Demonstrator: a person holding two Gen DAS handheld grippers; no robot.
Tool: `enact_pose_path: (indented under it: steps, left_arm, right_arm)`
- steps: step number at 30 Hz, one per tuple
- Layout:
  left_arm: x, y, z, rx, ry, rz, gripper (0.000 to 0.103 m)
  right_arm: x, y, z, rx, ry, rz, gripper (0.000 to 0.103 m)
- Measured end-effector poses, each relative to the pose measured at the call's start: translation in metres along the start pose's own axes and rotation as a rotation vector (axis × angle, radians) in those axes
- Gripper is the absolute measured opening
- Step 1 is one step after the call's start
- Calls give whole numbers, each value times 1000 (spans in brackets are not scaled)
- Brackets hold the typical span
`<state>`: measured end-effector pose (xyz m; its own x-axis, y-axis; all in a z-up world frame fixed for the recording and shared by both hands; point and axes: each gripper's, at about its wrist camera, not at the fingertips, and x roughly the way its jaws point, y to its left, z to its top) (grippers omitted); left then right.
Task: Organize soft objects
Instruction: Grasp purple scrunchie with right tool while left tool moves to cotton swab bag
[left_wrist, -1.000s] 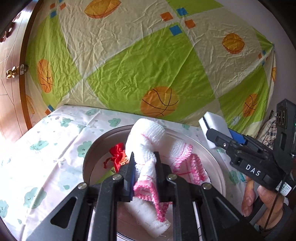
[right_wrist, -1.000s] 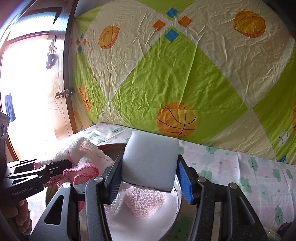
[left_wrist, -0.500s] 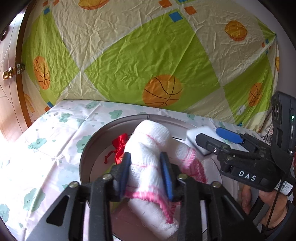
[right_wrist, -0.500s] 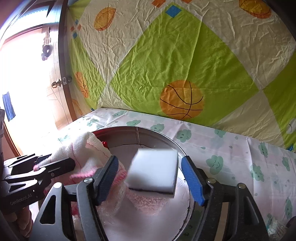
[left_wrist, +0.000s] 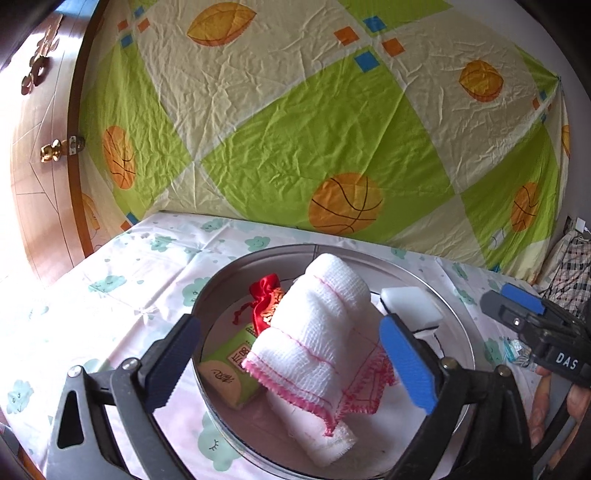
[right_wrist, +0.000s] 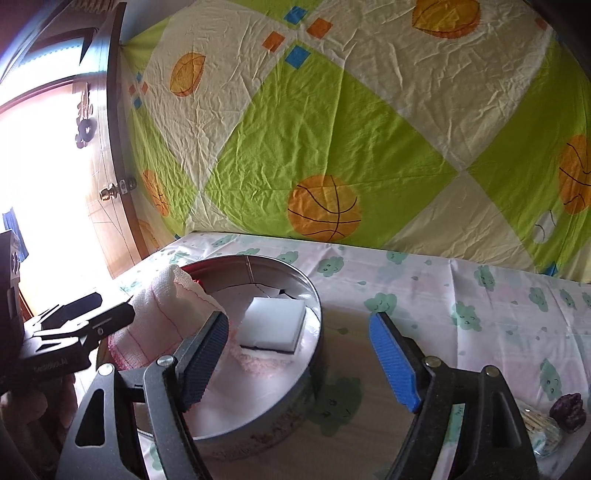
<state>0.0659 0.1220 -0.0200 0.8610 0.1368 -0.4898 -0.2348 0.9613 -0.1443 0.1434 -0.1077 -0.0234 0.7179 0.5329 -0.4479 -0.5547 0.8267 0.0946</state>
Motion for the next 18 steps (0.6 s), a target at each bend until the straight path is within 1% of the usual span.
enact_pose_path:
  steps: [3,5,9,13,18]
  left_arm:
    - [-7,0,4,-2,-30,32,100]
    - [-13,-2,6,1,-51,49,102]
    - [-23,-19,8,25,-88,43,102]
    - [-26,-52,5,72,-91,-6,103]
    - [-15,-106,-4,145,-44,-94,102]
  right_arm:
    - [-19,-18,-7,-5,-16,-33,81]
    - [-31,-35,-13,1,-24,-67,81]
    - [-49,-70,-25,42,-30,-132,81]
    - [-67,-112,-39,101,-32,-211,81]
    - [-87,-160,-55,170,-27,-336,81]
